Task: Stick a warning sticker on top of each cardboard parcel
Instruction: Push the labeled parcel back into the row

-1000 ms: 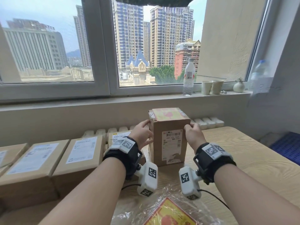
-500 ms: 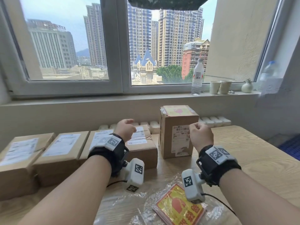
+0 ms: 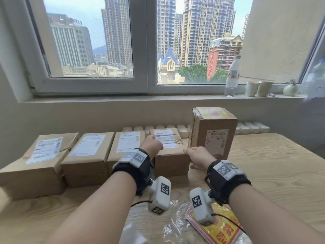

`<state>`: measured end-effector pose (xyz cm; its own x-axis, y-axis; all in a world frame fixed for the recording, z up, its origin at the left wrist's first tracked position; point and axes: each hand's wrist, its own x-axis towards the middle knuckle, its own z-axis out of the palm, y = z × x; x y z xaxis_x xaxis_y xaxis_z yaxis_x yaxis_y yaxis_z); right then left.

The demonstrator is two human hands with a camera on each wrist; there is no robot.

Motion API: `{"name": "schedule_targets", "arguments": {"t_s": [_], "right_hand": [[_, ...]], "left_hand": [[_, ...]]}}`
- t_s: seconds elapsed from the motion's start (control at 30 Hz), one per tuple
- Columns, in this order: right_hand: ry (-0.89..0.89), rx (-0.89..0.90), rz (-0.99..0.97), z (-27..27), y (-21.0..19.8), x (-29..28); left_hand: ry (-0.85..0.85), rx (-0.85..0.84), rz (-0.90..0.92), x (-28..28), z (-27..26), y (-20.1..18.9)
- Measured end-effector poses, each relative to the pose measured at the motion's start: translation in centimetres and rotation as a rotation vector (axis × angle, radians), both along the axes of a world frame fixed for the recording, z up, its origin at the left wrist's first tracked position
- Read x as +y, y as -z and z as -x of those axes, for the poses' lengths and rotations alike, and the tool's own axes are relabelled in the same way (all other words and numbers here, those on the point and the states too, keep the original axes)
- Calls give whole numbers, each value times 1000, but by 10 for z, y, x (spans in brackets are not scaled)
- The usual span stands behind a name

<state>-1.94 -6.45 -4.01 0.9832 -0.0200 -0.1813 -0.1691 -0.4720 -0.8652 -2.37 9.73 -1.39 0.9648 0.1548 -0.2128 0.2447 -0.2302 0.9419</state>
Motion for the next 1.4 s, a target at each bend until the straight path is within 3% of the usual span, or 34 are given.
{"name": "schedule_targets", "arguments": {"t_s": [0.43,0.63,0.97,1.2,1.4], "right_hand": [[53,25,-89,6,4,-7],[100,-164,-115,35,-8,-12],[-51,-270,-453,91,-38,-17],[-178,-226,-347,117,-50,16],[-251,-170,-208,133,-38,55]], "left_hand": [[65,-33,-69,8,14,3],[-42,-125,21,11,37,-9],[-111,-111,168,32,89,-26],[-41,-168,135,72,130,-26],[-86,-142,57,115,159,-5]]}}
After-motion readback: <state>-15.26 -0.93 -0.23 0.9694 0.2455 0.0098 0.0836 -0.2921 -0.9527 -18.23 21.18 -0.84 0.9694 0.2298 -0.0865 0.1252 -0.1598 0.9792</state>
